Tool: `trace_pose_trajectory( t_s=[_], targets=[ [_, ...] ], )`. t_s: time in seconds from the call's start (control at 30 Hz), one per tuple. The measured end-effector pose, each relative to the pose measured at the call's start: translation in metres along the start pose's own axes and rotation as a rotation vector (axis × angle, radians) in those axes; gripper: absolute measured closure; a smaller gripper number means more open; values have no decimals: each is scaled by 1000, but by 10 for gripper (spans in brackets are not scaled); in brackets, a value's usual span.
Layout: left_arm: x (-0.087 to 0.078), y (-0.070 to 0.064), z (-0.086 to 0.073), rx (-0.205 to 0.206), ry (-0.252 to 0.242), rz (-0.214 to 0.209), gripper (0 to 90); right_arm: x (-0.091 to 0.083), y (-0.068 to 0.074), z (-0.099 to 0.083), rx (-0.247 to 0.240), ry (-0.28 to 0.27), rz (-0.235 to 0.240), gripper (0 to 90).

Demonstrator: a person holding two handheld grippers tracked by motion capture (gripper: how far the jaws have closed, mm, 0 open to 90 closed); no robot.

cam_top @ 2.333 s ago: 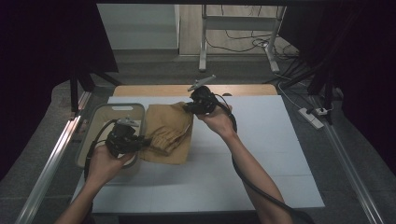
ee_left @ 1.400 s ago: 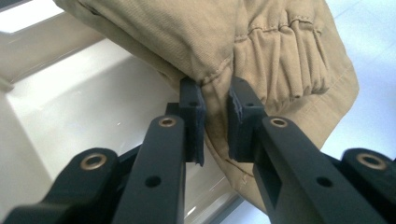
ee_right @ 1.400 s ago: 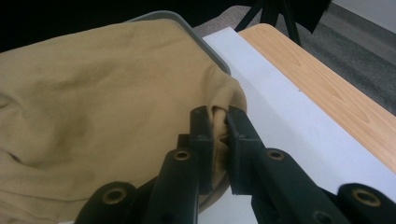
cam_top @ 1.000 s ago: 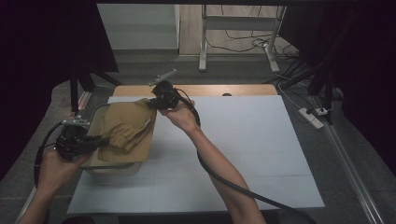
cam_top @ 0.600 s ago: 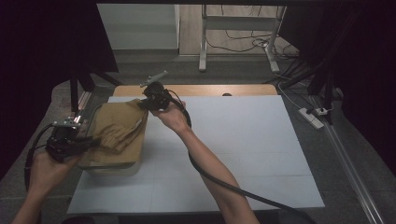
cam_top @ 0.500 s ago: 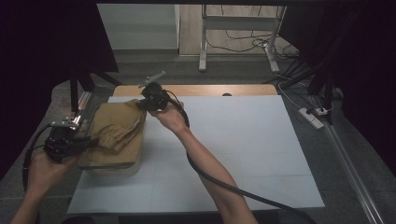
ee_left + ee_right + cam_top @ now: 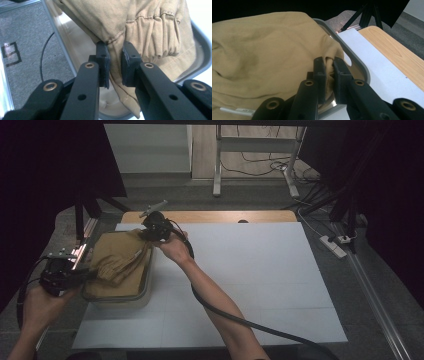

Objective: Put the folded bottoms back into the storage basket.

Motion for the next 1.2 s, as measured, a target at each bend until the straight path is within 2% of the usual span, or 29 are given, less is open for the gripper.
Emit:
trace_pose_trajectory(
  t_s=[0.2,0.43,0.93,1.0,1.13,1.2],
  targets=[
    [9,5,-6,-20,16,2,780,13,2,-6,-19,17,-9,820],
    [22,8,-12,-26,35,12,779,27,2,-15,-14,32,-15,819],
    [36,10,-20,-35,73,27,778,42,5,-29,-20,76,-14,800],
    [37,11,-21,-36,79,28,776,43,5,-30,-26,79,-13,775],
    [39,9,-23,-24,85,27,733,43,6,-30,-36,75,-27,597],
    [38,8,-23,-20,78,32,721,41,5,-28,-24,53,-27,563]
  ],
)
Point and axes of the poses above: each handheld gripper's, and its own axes: x roughly forward along the jaws, z roughly out of its top, y roughly to its left, the point moved 1 cm from there along x, roughly forward along the jaws, and after that the axes turned 4 degrees about -x, right-handed, at the moved point
